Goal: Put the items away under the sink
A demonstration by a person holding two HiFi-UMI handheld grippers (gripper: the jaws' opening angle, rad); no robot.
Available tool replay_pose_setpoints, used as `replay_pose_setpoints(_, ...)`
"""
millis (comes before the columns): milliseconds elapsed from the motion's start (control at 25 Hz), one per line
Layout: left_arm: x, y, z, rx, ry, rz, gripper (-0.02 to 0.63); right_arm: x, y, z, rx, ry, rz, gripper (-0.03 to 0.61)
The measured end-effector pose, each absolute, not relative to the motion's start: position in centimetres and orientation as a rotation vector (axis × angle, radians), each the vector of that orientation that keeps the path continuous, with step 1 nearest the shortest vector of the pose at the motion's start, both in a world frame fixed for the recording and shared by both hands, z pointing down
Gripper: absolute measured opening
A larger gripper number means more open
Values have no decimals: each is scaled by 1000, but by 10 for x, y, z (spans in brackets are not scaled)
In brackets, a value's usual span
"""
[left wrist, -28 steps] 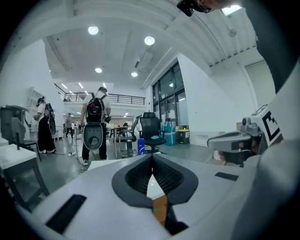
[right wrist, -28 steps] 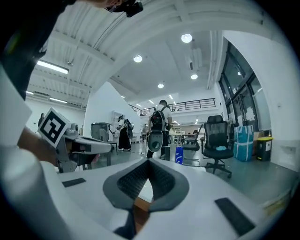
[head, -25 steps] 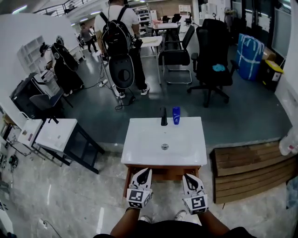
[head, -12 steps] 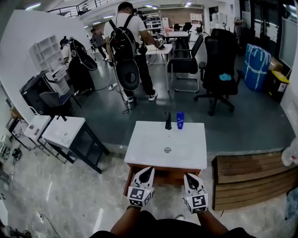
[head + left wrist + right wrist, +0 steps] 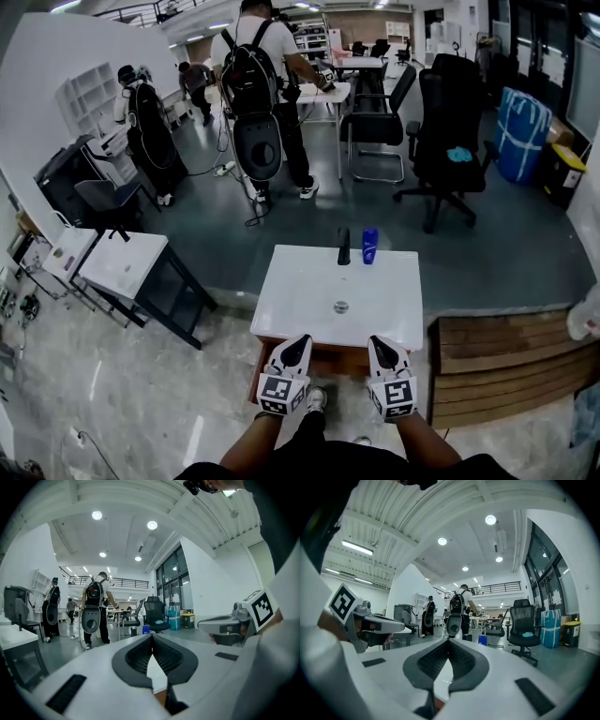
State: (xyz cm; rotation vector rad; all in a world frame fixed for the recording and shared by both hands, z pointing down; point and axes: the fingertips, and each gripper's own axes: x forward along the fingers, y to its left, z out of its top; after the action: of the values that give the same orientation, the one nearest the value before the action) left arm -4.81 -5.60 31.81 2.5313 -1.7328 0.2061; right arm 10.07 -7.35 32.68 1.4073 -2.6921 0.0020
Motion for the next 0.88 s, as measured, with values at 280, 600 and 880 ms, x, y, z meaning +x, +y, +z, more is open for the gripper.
replay_pose_setpoints(280,-79,-132,314,2590,-1679,187,20,71,-156,322,1484,-2611,-54,20)
replay_pose_setpoints(600,-128,-212,323,2620,-1619,188,20,53,-246,350,1646,-2443,-26,20)
replay_pose_setpoints(880,-145,-253,335,2610,-1560,200,20,59,-303,368,1743,-2303,16,20)
